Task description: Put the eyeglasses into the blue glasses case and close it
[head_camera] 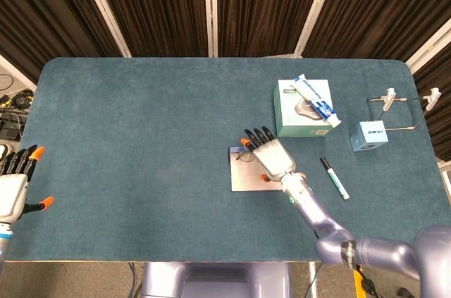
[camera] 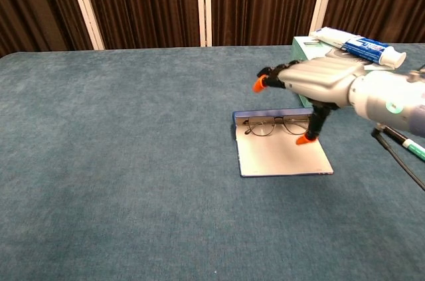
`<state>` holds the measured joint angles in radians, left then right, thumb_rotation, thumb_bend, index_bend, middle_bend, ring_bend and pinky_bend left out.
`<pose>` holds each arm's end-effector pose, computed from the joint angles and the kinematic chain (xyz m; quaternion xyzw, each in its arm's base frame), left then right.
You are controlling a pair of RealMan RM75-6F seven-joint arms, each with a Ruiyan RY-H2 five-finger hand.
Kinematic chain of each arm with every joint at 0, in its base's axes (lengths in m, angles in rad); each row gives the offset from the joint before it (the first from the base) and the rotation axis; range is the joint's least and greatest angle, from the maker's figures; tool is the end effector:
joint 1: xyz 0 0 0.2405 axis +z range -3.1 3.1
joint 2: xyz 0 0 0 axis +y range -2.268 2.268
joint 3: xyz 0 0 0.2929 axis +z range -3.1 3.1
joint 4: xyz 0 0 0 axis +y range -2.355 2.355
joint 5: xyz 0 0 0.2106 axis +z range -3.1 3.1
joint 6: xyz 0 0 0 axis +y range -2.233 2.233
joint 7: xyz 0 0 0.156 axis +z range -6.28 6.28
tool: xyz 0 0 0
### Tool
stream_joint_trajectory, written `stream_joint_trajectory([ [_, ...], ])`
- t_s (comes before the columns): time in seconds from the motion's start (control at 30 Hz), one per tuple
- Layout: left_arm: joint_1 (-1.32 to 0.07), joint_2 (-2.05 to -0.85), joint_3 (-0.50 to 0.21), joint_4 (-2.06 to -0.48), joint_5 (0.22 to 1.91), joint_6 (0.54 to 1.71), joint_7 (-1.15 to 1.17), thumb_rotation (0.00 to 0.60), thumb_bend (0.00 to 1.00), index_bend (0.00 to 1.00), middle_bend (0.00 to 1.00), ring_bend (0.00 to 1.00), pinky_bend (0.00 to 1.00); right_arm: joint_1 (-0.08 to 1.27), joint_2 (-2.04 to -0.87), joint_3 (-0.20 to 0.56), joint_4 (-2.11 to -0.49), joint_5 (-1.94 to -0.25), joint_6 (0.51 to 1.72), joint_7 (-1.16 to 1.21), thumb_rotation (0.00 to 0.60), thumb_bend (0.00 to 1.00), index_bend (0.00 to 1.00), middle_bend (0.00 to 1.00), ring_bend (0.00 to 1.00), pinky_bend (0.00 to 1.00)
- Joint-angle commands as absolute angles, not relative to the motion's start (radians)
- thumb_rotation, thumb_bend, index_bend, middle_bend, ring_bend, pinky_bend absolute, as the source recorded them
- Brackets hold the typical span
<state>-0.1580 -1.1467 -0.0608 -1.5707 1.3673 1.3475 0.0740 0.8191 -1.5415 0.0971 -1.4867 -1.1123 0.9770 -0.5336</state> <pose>-0.3613 0.2232 0.1589 -0.6060 -0.4080 -0.3278 0.5990 -0.1565 -0.3779 -0.0278 0.8045 -0.2697 0.3198 0.4217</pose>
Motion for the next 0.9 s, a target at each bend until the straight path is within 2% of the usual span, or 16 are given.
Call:
stream_joint_trajectory([
  [0.03, -0.155, -1.144, -0.056, -1.579, 1.382, 1.358, 0.072, 0.6, 0.0, 0.0, 0.0, 0.0, 0.0, 0.776, -1.502, 0.051, -1.549, -1.17, 1.022, -0.538, 0.6, 0.0, 0.17, 0.0, 0.0, 0.0],
  [0.3, -0.148, -1.134, -0.05, -1.596, 1.408, 1.381, 0.068, 0.6, 0.0, 0.0, 0.0, 0.0, 0.0, 0.755, -1.542, 0.017, -1.534, -1.22, 1.034, -0.578, 0.6, 0.0, 0.18, 0.0, 0.0, 0.0],
  [0.9, -0.157, -1.141, -0.055, -1.581, 1.383, 1.355, 0.073, 0.6, 0.0, 0.0, 0.0, 0.0, 0.0, 0.753, -1.652, 0.042, -1.39, -1.207, 0.98, -0.564, 0.6, 0.01, 0.19, 0.0, 0.0, 0.0],
])
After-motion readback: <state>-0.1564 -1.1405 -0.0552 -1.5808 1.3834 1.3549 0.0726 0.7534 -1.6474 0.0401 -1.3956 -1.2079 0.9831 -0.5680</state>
